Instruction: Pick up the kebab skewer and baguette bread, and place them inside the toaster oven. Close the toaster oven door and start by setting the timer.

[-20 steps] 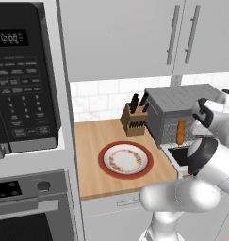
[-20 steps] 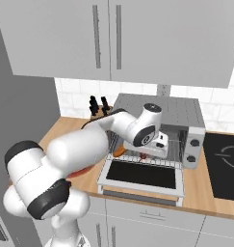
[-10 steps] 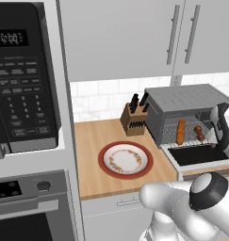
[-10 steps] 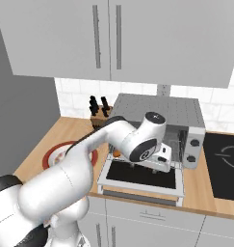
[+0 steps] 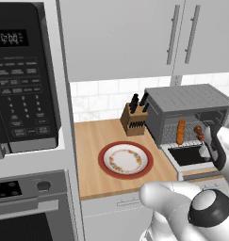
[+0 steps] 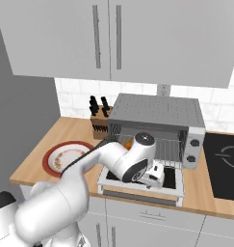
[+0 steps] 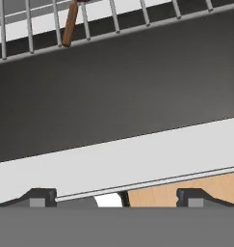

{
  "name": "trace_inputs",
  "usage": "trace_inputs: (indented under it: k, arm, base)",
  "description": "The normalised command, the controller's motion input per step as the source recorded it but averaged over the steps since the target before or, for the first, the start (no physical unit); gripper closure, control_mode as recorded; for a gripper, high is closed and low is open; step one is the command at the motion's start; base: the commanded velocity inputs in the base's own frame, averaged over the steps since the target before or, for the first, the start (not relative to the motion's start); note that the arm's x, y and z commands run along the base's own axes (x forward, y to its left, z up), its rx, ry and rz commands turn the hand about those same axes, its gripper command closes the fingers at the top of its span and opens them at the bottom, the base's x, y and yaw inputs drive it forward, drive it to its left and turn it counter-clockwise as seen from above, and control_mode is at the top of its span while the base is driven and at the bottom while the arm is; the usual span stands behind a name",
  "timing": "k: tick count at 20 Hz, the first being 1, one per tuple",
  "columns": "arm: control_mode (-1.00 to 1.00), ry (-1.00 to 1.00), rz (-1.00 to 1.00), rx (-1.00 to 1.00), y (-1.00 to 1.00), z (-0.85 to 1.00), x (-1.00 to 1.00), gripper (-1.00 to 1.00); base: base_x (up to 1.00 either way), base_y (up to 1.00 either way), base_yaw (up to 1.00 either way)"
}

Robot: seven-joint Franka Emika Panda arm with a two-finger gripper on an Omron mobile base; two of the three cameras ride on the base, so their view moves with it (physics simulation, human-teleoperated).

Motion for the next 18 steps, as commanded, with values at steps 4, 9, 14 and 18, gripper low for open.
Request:
trace_inputs:
  k: [4, 9, 14, 18]
  arm:
    - [-1.00, 0.02, -0.16, -0.01, 0.00, -0.26, 0.34, -1.00]
    - [-1.00, 0.00, -0.14, 0.00, 0.00, -0.18, 0.52, -1.00]
    - [-1.00, 0.00, -0.13, 0.00, 0.00, -0.06, 0.57, -1.00]
    - [-1.00, 0.00, -0.13, 0.00, 0.00, 0.00, 0.64, -1.00]
  base:
    - [0.00, 0.00, 0.00]
    - [0.00, 0.00, 0.00]
    - [0.00, 0.00, 0.00]
    - [0.00, 0.00, 0.00]
